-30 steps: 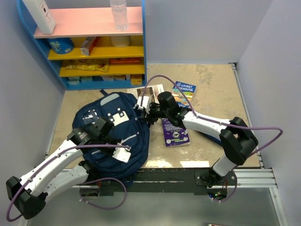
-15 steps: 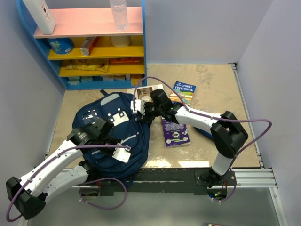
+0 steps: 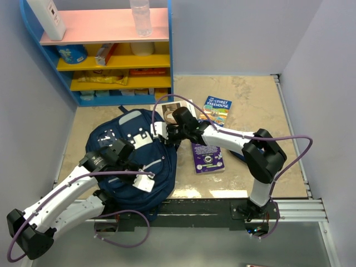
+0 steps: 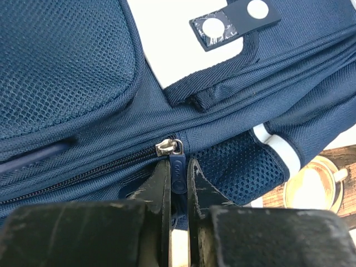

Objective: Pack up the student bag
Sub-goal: Unzip the student bag at the center of the board.

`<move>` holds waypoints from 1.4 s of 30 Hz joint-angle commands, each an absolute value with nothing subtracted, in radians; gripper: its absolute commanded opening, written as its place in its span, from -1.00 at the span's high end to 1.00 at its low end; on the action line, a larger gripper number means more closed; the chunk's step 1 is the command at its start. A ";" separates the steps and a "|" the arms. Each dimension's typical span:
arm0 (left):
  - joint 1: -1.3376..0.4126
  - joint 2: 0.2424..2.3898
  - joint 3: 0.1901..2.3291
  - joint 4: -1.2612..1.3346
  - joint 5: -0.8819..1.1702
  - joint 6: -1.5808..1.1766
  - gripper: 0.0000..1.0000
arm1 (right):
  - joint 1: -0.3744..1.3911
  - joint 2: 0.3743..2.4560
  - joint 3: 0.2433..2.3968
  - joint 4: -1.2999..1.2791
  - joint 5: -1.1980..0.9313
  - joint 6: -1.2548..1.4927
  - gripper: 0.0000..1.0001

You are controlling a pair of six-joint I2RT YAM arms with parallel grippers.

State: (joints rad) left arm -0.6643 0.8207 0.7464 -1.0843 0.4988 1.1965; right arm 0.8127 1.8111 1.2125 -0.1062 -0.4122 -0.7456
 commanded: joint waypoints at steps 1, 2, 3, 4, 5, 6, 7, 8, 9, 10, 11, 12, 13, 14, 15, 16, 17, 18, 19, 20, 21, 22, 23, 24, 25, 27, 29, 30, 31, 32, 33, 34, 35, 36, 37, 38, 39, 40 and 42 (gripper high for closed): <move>-0.681 0.805 0.733 -1.065 0.572 1.200 1.00 | 0.819 1.776 1.226 -0.097 -0.414 -0.750 1.00; -0.680 0.807 0.730 -1.054 0.565 1.192 1.00 | 0.821 1.770 1.220 -0.091 -0.411 -0.743 1.00; -0.681 0.805 0.727 -1.025 0.558 1.166 1.00 | 0.821 1.755 1.215 -0.086 -0.408 -0.726 1.00; -0.681 0.805 0.723 -1.002 0.551 1.143 1.00 | 0.822 1.746 1.201 -0.083 -0.397 -0.718 1.00; -0.681 0.804 0.719 -0.976 0.522 1.114 1.00 | 0.825 1.734 1.190 -0.078 -0.390 -0.710 1.00; -0.681 0.802 0.715 -0.906 0.499 1.033 1.00 | 0.827 1.723 1.180 -0.074 -0.381 -0.698 1.00; -0.681 0.801 0.704 -0.867 0.474 0.988 1.00 | 0.828 1.697 1.160 -0.069 -0.368 -0.674 1.00; -0.681 0.798 0.701 -0.833 0.421 0.950 1.00 | 0.833 1.683 1.149 -0.069 -0.364 -0.664 1.00; -0.678 0.796 0.700 -0.780 0.399 0.884 1.00 | 0.831 1.669 1.137 -0.068 -0.359 -0.640 1.00; -0.680 0.792 0.693 -0.755 0.379 0.856 1.00 | 0.833 1.640 1.115 -0.069 -0.350 -0.629 1.00; -0.678 0.784 0.689 -0.733 0.352 0.835 1.00 | 0.841 1.628 1.108 -0.072 -0.332 -0.618 1.00; -0.677 0.781 0.687 -0.695 0.338 0.793 1.00 | 0.842 1.612 1.097 -0.075 -0.327 -0.601 1.00; -0.672 0.776 0.684 -0.669 0.319 0.764 1.00 | 0.845 1.602 1.079 -0.084 -0.322 -0.594 1.00; -0.667 0.772 0.686 -0.643 0.275 0.732 1.00 | 0.854 1.579 1.071 -0.089 -0.305 -0.588 1.00; -0.649 0.772 0.687 -0.599 0.256 0.686 1.00 | 0.861 1.568 1.065 -0.098 -0.299 -0.574 1.00; -0.637 0.772 0.692 -0.580 0.238 0.666 1.00 | 0.865 1.559 1.049 -0.103 -0.295 -0.566 1.00; -0.615 0.773 0.696 -0.566 0.220 0.652 1.00 | 0.874 1.539 1.043 -0.107 -0.288 -0.560 1.00; -0.606 0.773 0.703 -0.554 0.218 0.635 1.00 | 0.880 1.529 1.034 -0.109 -0.278 -0.540 1.00; -0.601 0.773 0.713 -0.551 0.216 0.631 1.00 | 0.884 1.519 1.017 -0.110 -0.273 -0.532 1.00; -0.595 0.775 0.721 -0.549 0.212 0.624 1.00 | 0.894 1.510 1.008 -0.112 -0.268 -0.525 1.00; -0.594 0.773 0.733 -0.548 0.212 0.614 1.00 | 0.899 1.490 0.991 -0.117 -0.255 -0.508 1.00; -0.591 0.773 0.738 -0.545 0.206 0.608 1.00 | 0.903 1.480 0.983 -0.120 -0.246 -0.499 1.00; -0.588 0.770 0.744 -0.545 0.198 0.603 1.00 | 0.914 1.471 0.974 -0.121 -0.239 -0.489 1.00; -0.583 0.772 0.750 -0.538 0.190 0.595 1.00 | 0.919 1.447 0.959 -0.126 -0.218 -0.465 1.00; -0.581 0.770 0.753 -0.532 0.181 0.588 1.00 | 0.925 1.434 0.951 -0.129 -0.213 -0.451 1.00; -0.575 0.775 0.758 -0.519 0.160 0.569 1.00 | 0.948 1.395 0.918 -0.115 -0.207 -0.401 1.00; -0.574 0.782 0.762 -0.508 0.147 0.548 1.00 | 0.972 1.370 0.896 -0.109 -0.189 -0.367 1.00; -0.572 0.784 0.768 -0.500 0.146 0.543 1.00 | 0.982 1.361 0.879 -0.106 -0.186 -0.332 1.00; -0.571 0.790 0.772 -0.499 0.144 0.537 1.00 | 0.992 1.342 0.871 -0.106 -0.170 -0.312 1.00; -0.572 0.792 0.773 -0.492 0.135 0.523 1.00 | 1.015 1.336 0.865 -0.103 -0.164 -0.289 1.00; -0.572 0.795 0.776 -0.483 0.130 0.520 1.00 | 1.029 1.327 0.851 -0.097 -0.157 -0.250 1.00; -0.571 0.796 0.778 -0.480 0.126 0.517 1.00 | 1.044 1.310 0.844 -0.091 -0.147 -0.230 1.00; -0.572 0.799 0.779 -0.477 0.123 0.506 1.00 | 1.080 1.302 0.838 -0.083 -0.129 -0.212 1.00; -0.572 0.799 0.781 -0.476 0.124 0.505 1.00 | 1.098 1.298 0.827 -0.069 -0.124 -0.183 1.00; -0.572 0.799 0.782 -0.474 0.132 0.505 1.00 | 1.114 1.296 0.821 -0.060 -0.115 -0.175 1.00; -0.572 0.799 0.785 -0.479 0.156 0.509 1.00 | 1.133 1.296 0.815 -0.051 -0.069 -0.172 1.00; -0.572 0.799 0.787 -0.485 0.161 0.511 1.00 | 1.137 1.299 0.812 -0.045 -0.058 -0.173 1.00; -0.572 0.799 0.788 -0.485 0.163 0.508 1.00 | 1.135 1.302 0.810 -0.046 -0.046 -0.179 1.00; -0.572 0.801 0.795 -0.489 0.160 0.500 1.00 | 1.135 1.305 0.816 -0.044 -0.032 -0.178 1.00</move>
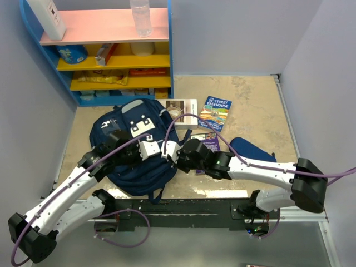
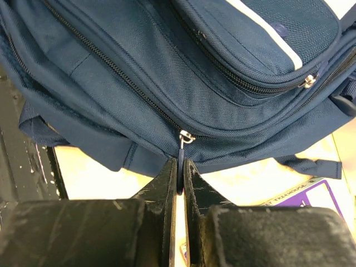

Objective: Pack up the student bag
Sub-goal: Unzip the student bag at the center of the board.

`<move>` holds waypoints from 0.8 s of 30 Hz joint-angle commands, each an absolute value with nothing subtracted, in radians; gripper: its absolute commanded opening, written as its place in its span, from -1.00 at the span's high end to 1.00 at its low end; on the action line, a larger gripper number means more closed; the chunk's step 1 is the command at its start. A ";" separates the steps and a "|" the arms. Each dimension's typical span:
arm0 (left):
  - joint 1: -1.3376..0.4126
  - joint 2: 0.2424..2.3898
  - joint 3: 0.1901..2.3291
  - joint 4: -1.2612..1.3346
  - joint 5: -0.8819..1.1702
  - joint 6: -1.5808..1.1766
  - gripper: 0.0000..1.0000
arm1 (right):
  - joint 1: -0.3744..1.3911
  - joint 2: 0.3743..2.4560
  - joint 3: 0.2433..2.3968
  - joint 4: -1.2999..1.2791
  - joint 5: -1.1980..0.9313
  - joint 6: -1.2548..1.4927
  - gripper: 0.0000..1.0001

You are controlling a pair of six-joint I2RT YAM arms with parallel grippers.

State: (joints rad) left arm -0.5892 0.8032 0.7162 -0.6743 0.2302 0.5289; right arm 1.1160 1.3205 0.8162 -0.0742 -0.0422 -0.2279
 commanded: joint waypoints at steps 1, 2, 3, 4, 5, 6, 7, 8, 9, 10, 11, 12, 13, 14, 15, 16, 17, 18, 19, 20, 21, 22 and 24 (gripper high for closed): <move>-0.572 0.799 0.798 -0.489 0.160 0.497 1.00 | 1.135 1.307 0.818 -0.040 -0.038 -0.172 1.00; -0.572 0.799 0.799 -0.488 0.160 0.491 1.00 | 1.138 1.308 0.818 -0.029 -0.043 -0.161 1.00; -0.572 0.799 0.801 -0.482 0.163 0.486 1.00 | 1.140 1.307 0.812 -0.005 -0.041 -0.141 1.00; -0.572 0.801 0.802 -0.477 0.166 0.477 1.00 | 1.147 1.308 0.807 0.023 -0.035 -0.130 1.00; -0.572 0.805 0.804 -0.476 0.178 0.460 1.00 | 1.164 1.307 0.802 0.044 -0.026 -0.120 1.00; -0.572 0.808 0.805 -0.471 0.187 0.453 1.00 | 1.176 1.307 0.792 0.095 -0.015 -0.095 1.00; -0.572 0.816 0.808 -0.472 0.196 0.443 1.00 | 1.189 1.308 0.785 0.119 -0.003 -0.086 1.00; -0.572 0.821 0.810 -0.471 0.212 0.422 1.00 | 1.221 1.310 0.779 0.145 0.027 -0.078 1.00; -0.572 0.825 0.819 -0.471 0.215 0.414 1.00 | 1.238 1.309 0.758 0.214 0.052 -0.060 1.00; -0.572 0.833 0.824 -0.471 0.219 0.404 1.00 | 1.255 1.305 0.743 0.254 0.099 -0.054 1.00; -0.572 0.836 0.828 -0.469 0.222 0.385 1.00 | 1.288 1.302 0.726 0.294 0.121 -0.046 1.00; -0.572 0.838 0.839 -0.468 0.222 0.379 1.00 | 1.304 1.304 0.695 0.373 0.145 -0.025 1.00; -0.572 0.839 0.842 -0.465 0.222 0.370 1.00 | 1.340 1.307 0.681 0.414 0.205 -0.014 1.00; -0.572 0.841 0.844 -0.456 0.222 0.345 1.00 | 1.359 1.308 0.664 0.460 0.227 -0.008 1.00; -0.572 0.842 0.850 -0.451 0.222 0.330 1.00 | 1.377 1.313 0.626 0.556 0.256 -0.008 1.00; -0.572 0.847 0.854 -0.449 0.222 0.315 1.00 | 1.394 1.331 0.611 0.599 0.282 -0.008 1.00; -0.572 0.850 0.859 -0.446 0.227 0.289 1.00 | 1.414 1.345 0.603 0.632 0.329 0.023 1.00; -0.572 0.851 0.865 -0.446 0.229 0.275 1.00 | 1.422 1.357 0.600 0.668 0.345 0.034 1.00; -0.572 0.854 0.868 -0.445 0.230 0.264 1.00 | 1.430 1.371 0.598 0.693 0.366 0.037 1.00; -0.571 0.859 0.874 -0.445 0.232 0.241 1.00 | 1.446 1.393 0.595 0.718 0.394 0.040 1.00; -0.572 0.864 0.893 -0.452 0.232 0.230 1.00 | 1.451 1.405 0.589 0.771 0.393 0.037 1.00; -0.572 0.876 0.903 -0.459 0.233 0.219 1.00 | 1.465 1.416 0.591 0.790 0.400 0.035 1.00; -0.572 0.887 0.939 -0.471 0.242 0.204 1.00 | 1.479 1.459 0.618 0.805 0.411 0.022 1.00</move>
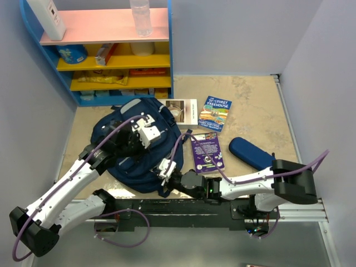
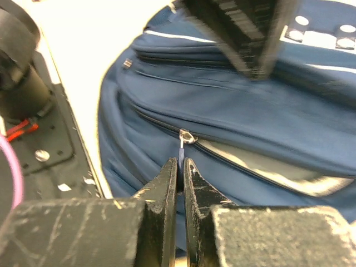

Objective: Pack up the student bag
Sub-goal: Unzip the student bag at the center of the board.

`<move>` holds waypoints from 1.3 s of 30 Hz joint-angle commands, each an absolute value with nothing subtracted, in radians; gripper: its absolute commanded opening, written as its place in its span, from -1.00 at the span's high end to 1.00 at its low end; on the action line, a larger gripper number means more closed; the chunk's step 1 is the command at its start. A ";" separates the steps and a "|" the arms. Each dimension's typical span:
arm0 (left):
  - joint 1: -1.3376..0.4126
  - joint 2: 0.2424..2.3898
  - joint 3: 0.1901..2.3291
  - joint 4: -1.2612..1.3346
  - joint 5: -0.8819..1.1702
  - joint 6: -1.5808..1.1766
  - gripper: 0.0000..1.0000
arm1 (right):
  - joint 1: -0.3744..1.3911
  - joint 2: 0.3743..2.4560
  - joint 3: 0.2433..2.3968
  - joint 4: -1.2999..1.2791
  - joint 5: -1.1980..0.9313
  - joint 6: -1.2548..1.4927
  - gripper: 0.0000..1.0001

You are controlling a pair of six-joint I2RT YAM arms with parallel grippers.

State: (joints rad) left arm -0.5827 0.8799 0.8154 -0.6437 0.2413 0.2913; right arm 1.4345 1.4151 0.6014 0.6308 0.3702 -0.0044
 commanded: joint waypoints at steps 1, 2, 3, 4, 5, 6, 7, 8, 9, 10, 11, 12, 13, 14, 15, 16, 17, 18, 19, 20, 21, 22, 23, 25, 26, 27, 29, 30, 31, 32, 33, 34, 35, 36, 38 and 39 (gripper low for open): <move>-0.572 0.902 0.952 -0.472 0.245 0.203 1.00 | 1.485 1.471 0.630 0.798 0.414 0.014 1.00; -0.572 0.911 0.966 -0.482 0.244 0.199 1.00 | 1.500 1.486 0.641 0.801 0.417 0.008 1.00; -0.572 0.919 0.992 -0.486 0.241 0.199 1.00 | 1.503 1.508 0.655 0.810 0.411 0.005 1.00; -0.572 0.933 1.002 -0.485 0.239 0.202 1.00 | 1.515 1.522 0.664 0.808 0.416 0.005 1.00; -0.572 0.937 1.015 -0.488 0.235 0.207 1.00 | 1.520 1.534 0.675 0.808 0.411 -0.027 1.00; -0.572 0.940 1.019 -0.488 0.230 0.206 1.00 | 1.528 1.561 0.695 0.808 0.413 -0.035 1.00; -0.572 0.945 1.019 -0.486 0.232 0.207 1.00 | 1.540 1.572 0.702 0.814 0.420 -0.040 1.00; -0.572 0.945 1.019 -0.483 0.233 0.209 1.00 | 1.543 1.583 0.707 0.827 0.413 -0.046 1.00; -0.572 0.945 1.017 -0.482 0.235 0.210 1.00 | 1.549 1.610 0.727 0.837 0.407 -0.055 1.00; -0.572 0.945 1.016 -0.482 0.235 0.210 1.00 | 1.554 1.626 0.741 0.838 0.396 -0.060 1.00; -0.572 0.945 1.012 -0.474 0.232 0.207 1.00 | 1.555 1.644 0.756 0.839 0.388 -0.072 1.00; -0.572 0.943 1.012 -0.472 0.232 0.206 1.00 | 1.555 1.661 0.794 0.839 0.377 -0.078 1.00; -0.572 0.943 1.012 -0.471 0.232 0.204 1.00 | 1.557 1.696 0.813 0.841 0.367 -0.086 1.00; -0.572 0.942 1.017 -0.474 0.232 0.204 1.00 | 1.557 1.712 0.852 0.841 0.339 -0.098 1.00; -0.572 0.942 1.020 -0.476 0.232 0.206 1.00 | 1.557 1.729 0.873 0.841 0.331 -0.104 1.00; -0.572 0.940 1.025 -0.477 0.232 0.207 1.00 | 1.559 1.765 0.893 0.842 0.322 -0.109 1.00; -0.572 0.942 1.037 -0.482 0.230 0.210 1.00 | 1.557 1.781 0.929 0.842 0.308 -0.121 1.00; -0.572 0.940 1.043 -0.483 0.229 0.212 1.00 | 1.559 1.796 0.946 0.841 0.304 -0.126 1.00; -0.572 0.939 1.051 -0.486 0.227 0.218 1.00 | 1.559 1.811 0.957 0.841 0.302 -0.132 1.00; -0.572 0.937 1.066 -0.495 0.226 0.241 1.00 | 1.559 1.809 0.974 0.836 0.311 -0.136 1.00; -0.572 0.925 1.075 -0.499 0.221 0.256 1.00 | 1.559 1.799 0.977 0.828 0.317 -0.137 1.00; -0.572 0.919 1.086 -0.506 0.197 0.270 1.00 | 1.559 1.784 0.974 0.822 0.325 -0.138 1.00; -0.572 0.911 1.110 -0.520 0.183 0.302 1.00 | 1.559 1.726 0.957 0.816 0.339 -0.132 0.92; -0.572 0.890 1.138 -0.537 0.161 0.337 1.00 | 1.559 1.657 0.934 0.805 0.370 -0.123 0.50; -0.572 0.882 1.167 -0.548 0.143 0.372 1.00 | 1.557 1.590 0.911 0.792 0.377 -0.124 0.38; -0.572 0.870 1.183 -0.554 0.129 0.386 1.00 | 1.557 1.553 0.899 0.788 0.403 -0.124 0.06; -0.572 0.859 1.241 -0.572 0.089 0.423 1.00 | 1.559 1.464 0.873 0.752 0.425 -0.123 -0.18; -0.572 0.850 1.259 -0.580 0.075 0.436 1.00 | 1.557 1.436 0.867 0.735 0.454 -0.121 -0.36; -0.572 0.845 1.287 -0.589 0.060 0.468 1.00 | 1.559 1.413 0.858 0.727 0.472 -0.123 -0.38; -0.571 0.839 1.292 -0.594 0.049 0.482 1.00 | 1.555 1.387 0.841 0.710 0.492 -0.126 -0.43; -0.571 0.830 1.293 -0.600 0.041 0.492 1.00 | 1.557 1.349 0.832 0.706 0.511 -0.129 -0.49; -0.572 0.828 1.289 -0.612 0.022 0.500 1.00 | 1.555 1.327 0.822 0.703 0.552 -0.132 -0.51; -0.572 0.825 1.282 -0.617 0.012 0.502 1.00 | 1.551 1.309 0.806 0.692 0.569 -0.126 -0.52; -0.572 0.819 1.273 -0.623 0.009 0.505 1.00 | 1.534 1.275 0.798 0.684 0.587 -0.114 -0.54; -0.572 0.812 1.244 -0.641 0.011 0.512 1.00 | 1.503 1.247 0.784 0.628 0.670 -0.021 -0.56; -0.572 0.804 1.232 -0.644 0.008 0.512 1.00 | 1.452 1.232 0.784 0.589 0.689 0.032 -0.58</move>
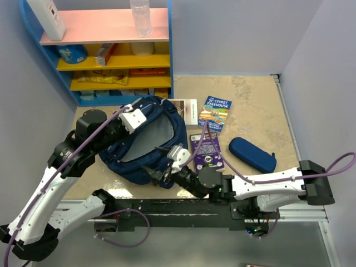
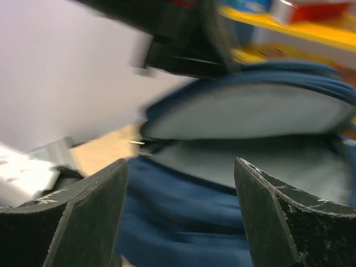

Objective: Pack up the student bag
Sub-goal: Unzip the student bag at the center of the board, then pick up the stationery from the center of the board.

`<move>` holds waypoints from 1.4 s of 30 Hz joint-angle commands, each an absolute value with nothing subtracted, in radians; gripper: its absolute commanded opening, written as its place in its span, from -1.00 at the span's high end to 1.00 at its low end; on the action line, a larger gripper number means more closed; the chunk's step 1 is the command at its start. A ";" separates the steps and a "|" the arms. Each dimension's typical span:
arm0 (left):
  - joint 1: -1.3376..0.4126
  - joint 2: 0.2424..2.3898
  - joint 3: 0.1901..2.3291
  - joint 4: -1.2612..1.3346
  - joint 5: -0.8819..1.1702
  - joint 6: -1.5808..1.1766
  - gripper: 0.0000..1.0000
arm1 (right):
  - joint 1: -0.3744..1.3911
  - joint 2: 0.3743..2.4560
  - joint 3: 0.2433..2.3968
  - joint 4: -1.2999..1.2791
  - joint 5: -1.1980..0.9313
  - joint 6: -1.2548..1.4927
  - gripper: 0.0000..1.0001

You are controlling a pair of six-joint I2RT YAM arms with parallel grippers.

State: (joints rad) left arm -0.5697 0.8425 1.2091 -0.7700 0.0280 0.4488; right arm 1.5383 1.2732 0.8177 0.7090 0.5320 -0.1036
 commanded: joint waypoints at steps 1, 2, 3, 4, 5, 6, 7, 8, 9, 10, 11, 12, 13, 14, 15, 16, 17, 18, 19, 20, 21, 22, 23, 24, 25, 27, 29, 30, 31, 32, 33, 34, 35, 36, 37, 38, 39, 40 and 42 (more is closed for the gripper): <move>-0.572 0.802 1.209 -0.650 0.003 0.512 1.00 | 1.424 1.211 0.787 0.547 0.705 0.075 -0.58; -0.572 0.799 1.195 -0.655 0.002 0.512 1.00 | 1.398 1.197 0.801 0.429 0.788 0.180 -0.57; -0.572 0.789 1.178 -0.655 0.002 0.514 1.00 | 1.346 1.187 0.813 0.354 0.836 0.237 -0.57; -0.572 0.782 1.137 -0.652 -0.026 0.512 1.00 | 1.324 1.169 0.827 0.271 0.886 0.300 -0.57; -0.572 0.775 1.115 -0.647 -0.029 0.514 1.00 | 1.303 1.163 0.854 0.095 0.984 0.431 -0.57; -0.572 0.759 1.094 -0.643 -0.028 0.515 1.00 | 1.252 1.155 0.870 0.006 1.005 0.502 -0.61; -0.572 0.753 1.056 -0.634 -0.023 0.520 1.00 | 1.224 1.137 0.883 -0.097 1.031 0.582 -0.67; -0.572 0.749 1.042 -0.629 -0.020 0.519 1.00 | 1.195 1.128 0.900 -0.262 1.041 0.732 -0.74; -0.572 0.746 1.034 -0.624 -0.018 0.518 1.00 | 1.133 1.117 0.903 -0.335 1.043 0.800 -0.97; -0.572 0.749 1.025 -0.620 -0.011 0.515 1.00 | 1.094 1.105 0.904 -0.401 1.034 0.866 -0.97; -0.572 0.752 1.023 -0.617 -0.006 0.517 1.00 | 1.056 1.077 0.900 -0.491 1.020 0.956 -0.97; -0.572 0.753 1.023 -0.612 -0.006 0.517 1.00 | 0.963 1.062 0.893 -0.511 0.958 0.969 -0.97; -0.572 0.753 1.022 -0.608 0.017 0.518 1.00 | 0.910 1.049 0.885 -0.512 0.919 0.963 -0.97; -0.572 0.756 1.020 -0.606 0.023 0.517 1.00 | 0.852 1.036 0.870 -0.518 0.870 0.951 -0.97; -0.572 0.758 1.020 -0.603 0.029 0.517 1.00 | 0.725 1.037 0.864 -0.512 0.824 0.934 -0.97; -0.572 0.756 1.019 -0.598 0.038 0.518 1.00 | 0.659 1.046 0.858 -0.506 0.728 0.916 -0.97; -0.572 0.758 1.019 -0.597 0.043 0.517 1.00 | 0.596 1.061 0.859 -0.497 0.679 0.882 -0.97; -0.572 0.753 1.017 -0.594 0.048 0.517 1.00 | 0.478 1.116 0.865 -0.497 0.636 0.870 -0.97; -0.572 0.753 1.017 -0.589 0.057 0.517 1.00 | 0.428 1.152 0.876 -0.505 0.552 0.861 -0.97; -0.572 0.750 1.016 -0.588 0.061 0.518 1.00 | 0.379 1.190 0.917 -0.550 0.522 0.864 -0.97; -0.572 0.744 1.015 -0.589 0.066 0.522 1.00 | 0.312 1.292 0.946 -0.584 0.505 0.864 -0.97; -0.572 0.741 1.017 -0.592 0.071 0.528 1.00 | 0.295 1.342 0.983 -0.630 0.500 0.865 -0.97; -0.572 0.735 1.017 -0.592 0.074 0.529 1.00 | 0.287 1.401 1.068 -0.732 0.540 0.873 -0.97; -0.572 0.735 1.017 -0.594 0.078 0.531 1.00 | 0.288 1.452 1.113 -0.794 0.569 0.887 -0.97; -0.572 0.733 1.016 -0.598 0.087 0.534 1.00 | 0.285 1.542 1.156 -0.858 0.598 0.906 -0.97; -0.572 0.729 1.015 -0.604 0.100 0.531 1.00 | 0.273 1.592 1.247 -1.012 0.652 0.981 -0.98; -0.572 0.730 1.014 -0.617 0.123 0.531 1.00 | 0.256 1.573 1.237 -1.026 0.649 1.008 -0.98; -0.574 0.729 1.012 -0.617 0.129 0.531 1.00 | 0.221 1.543 1.218 -1.011 0.632 1.009 -0.98; -0.574 0.727 1.008 -0.617 0.135 0.528 1.00 | 0.201 1.516 1.197 -0.990 0.614 1.003 -0.98; -0.574 0.724 1.006 -0.615 0.140 0.528 1.00 | 0.178 1.455 1.156 -0.951 0.601 0.997 -0.97; -0.574 0.723 1.006 -0.617 0.143 0.528 1.00 | 0.135 1.428 1.135 -0.937 0.585 0.994 -0.97; -0.574 0.723 1.006 -0.617 0.149 0.528 1.00 | 0.111 1.408 1.105 -0.927 0.581 0.986 -0.97; -0.575 0.721 1.008 -0.620 0.152 0.529 1.00 | 0.088 1.384 1.095 -0.922 0.578 0.980 -0.97; -0.575 0.721 1.009 -0.620 0.155 0.531 1.00 | 0.031 1.382 1.089 -0.923 0.572 0.976 -0.97; -0.577 0.721 1.011 -0.618 0.161 0.529 1.00 | 0.003 1.390 1.083 -0.920 0.560 0.954 -0.97; -0.578 0.719 1.012 -0.617 0.164 0.529 1.00 | -0.039 1.416 1.086 -0.919 0.548 0.944 -0.97; -0.580 0.721 1.012 -0.614 0.167 0.526 1.00 | -0.093 1.437 1.089 -0.920 0.542 0.934 -0.97; -0.580 0.721 1.012 -0.611 0.176 0.526 1.00 | -0.113 1.456 1.095 -0.919 0.543 0.919 -0.97; -0.581 0.719 1.017 -0.609 0.184 0.522 1.00 | -0.161 1.505 1.098 -0.925 0.545 0.907 -0.97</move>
